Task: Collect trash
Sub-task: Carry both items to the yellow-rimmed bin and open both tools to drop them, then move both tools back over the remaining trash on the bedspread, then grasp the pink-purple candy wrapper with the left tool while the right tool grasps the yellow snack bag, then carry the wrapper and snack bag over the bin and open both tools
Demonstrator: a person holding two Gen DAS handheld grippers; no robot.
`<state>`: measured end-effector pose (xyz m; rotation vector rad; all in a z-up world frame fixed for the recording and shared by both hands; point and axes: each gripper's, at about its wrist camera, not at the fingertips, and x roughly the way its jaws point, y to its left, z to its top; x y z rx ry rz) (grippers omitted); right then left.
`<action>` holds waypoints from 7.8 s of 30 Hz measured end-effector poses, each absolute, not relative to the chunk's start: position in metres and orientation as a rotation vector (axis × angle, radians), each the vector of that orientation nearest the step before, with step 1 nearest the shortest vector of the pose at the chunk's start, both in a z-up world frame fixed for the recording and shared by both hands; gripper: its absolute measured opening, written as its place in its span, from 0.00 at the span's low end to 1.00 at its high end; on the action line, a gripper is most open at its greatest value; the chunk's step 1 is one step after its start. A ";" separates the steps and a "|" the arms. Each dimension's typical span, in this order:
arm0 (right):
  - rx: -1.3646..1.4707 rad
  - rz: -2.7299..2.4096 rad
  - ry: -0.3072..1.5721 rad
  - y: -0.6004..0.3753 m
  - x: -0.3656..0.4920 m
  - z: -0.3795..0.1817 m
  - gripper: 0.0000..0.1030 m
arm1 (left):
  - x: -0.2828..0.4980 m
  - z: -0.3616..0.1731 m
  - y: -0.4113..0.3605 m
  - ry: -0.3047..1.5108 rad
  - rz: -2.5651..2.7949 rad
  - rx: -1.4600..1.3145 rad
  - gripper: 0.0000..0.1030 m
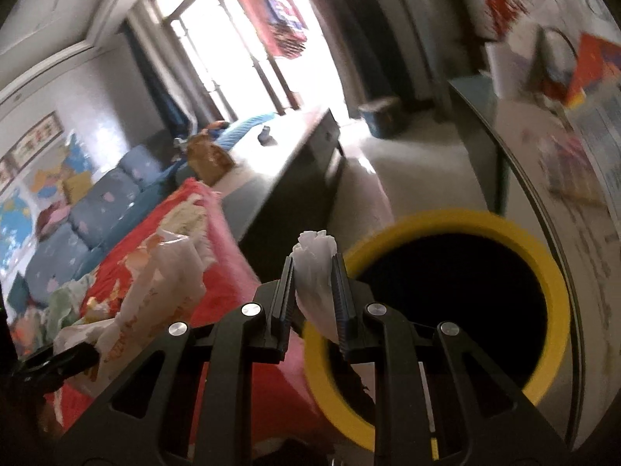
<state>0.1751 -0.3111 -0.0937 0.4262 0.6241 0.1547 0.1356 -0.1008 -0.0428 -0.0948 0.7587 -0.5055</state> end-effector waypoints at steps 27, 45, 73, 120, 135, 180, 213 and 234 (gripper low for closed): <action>0.595 -0.085 0.594 -0.369 0.147 -0.112 0.63 | 0.165 -0.059 -0.173 0.815 -0.612 -0.045 0.76; 0.373 0.010 0.477 -0.327 0.133 -0.065 0.77 | 0.143 -0.022 -0.115 0.683 -0.482 -0.136 0.81; 0.184 0.275 0.514 -0.225 0.118 -0.042 0.80 | 0.118 -0.010 -0.018 0.606 -0.294 -0.237 0.83; -0.003 0.589 0.688 -0.062 0.107 -0.056 0.82 | 0.082 -0.050 0.140 0.702 -0.036 -0.329 0.83; -0.016 0.620 0.711 -0.025 0.157 -0.050 0.76 | 0.064 -0.088 0.126 0.832 -0.140 -0.330 0.57; -0.059 0.675 0.627 -0.013 0.151 -0.028 0.30 | 0.052 -0.069 0.138 0.760 -0.131 -0.359 0.18; 0.030 0.493 0.573 -0.123 0.142 -0.003 0.30 | 0.065 -0.024 0.062 0.687 -0.260 -0.230 0.18; 0.068 0.372 0.579 -0.181 0.143 -0.007 0.30 | 0.077 -0.018 0.014 0.676 -0.341 -0.183 0.18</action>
